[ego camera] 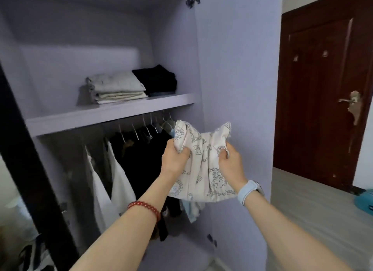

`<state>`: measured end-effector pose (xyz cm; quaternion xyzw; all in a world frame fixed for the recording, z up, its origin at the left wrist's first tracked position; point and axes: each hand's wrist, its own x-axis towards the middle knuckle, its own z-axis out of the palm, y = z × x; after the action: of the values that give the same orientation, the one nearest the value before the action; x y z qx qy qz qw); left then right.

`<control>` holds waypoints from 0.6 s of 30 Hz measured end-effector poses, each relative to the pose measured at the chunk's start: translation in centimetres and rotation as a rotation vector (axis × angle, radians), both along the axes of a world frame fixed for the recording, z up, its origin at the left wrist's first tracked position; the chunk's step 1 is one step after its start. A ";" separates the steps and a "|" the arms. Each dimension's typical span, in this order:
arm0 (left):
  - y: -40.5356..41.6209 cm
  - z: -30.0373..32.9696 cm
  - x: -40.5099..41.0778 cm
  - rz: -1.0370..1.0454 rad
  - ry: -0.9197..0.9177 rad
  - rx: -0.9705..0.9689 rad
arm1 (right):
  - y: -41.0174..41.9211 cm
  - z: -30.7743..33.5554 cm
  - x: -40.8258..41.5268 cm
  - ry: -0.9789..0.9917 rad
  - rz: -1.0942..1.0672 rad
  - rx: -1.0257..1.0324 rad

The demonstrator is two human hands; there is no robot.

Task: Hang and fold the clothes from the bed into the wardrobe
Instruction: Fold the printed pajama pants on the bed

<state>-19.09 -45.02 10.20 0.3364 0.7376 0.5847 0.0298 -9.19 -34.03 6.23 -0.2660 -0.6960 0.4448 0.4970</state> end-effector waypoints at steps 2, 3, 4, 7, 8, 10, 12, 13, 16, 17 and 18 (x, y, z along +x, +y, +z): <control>1.9 1.8 -3.3 0.035 -0.008 0.057 | 2.3 1.9 -3.3 0.006 0.034 0.030; 2.5 2.5 -4.6 0.040 -0.017 0.089 | 3.0 2.6 -4.6 0.013 0.049 0.047; 3.1 3.3 -6.2 0.049 -0.018 0.120 | 3.8 3.4 -6.2 0.023 0.067 0.068; 5.0 5.8 -11.5 0.095 0.012 0.204 | 6.0 6.3 -11.8 0.069 0.147 0.119; 5.3 6.7 -12.8 0.101 0.019 0.234 | 6.5 7.4 -13.3 0.086 0.167 0.143; 5.9 8.9 -16.2 0.124 0.047 0.312 | 7.5 10.2 -17.3 0.134 0.210 0.202; 6.2 11.5 -19.3 0.157 0.087 0.378 | 8.1 13.1 -21.3 0.203 0.253 0.233; 6.0 12.8 -20.8 0.173 0.101 0.404 | 8.2 14.6 -23.0 0.232 0.285 0.226; 5.5 17.5 -26.2 0.197 0.146 0.495 | 8.5 19.8 -28.8 0.280 0.408 0.221; 5.2 18.9 -27.9 0.210 0.150 0.515 | 8.5 21.3 -30.4 0.295 0.445 0.216; 5.0 19.9 -29.4 0.235 0.159 0.536 | 8.3 22.6 -31.6 0.306 0.485 0.214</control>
<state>-48.48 -39.99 30.15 0.2894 0.5910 0.7297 -0.1859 -40.77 -25.71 28.83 0.0317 -0.6992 0.5096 0.5005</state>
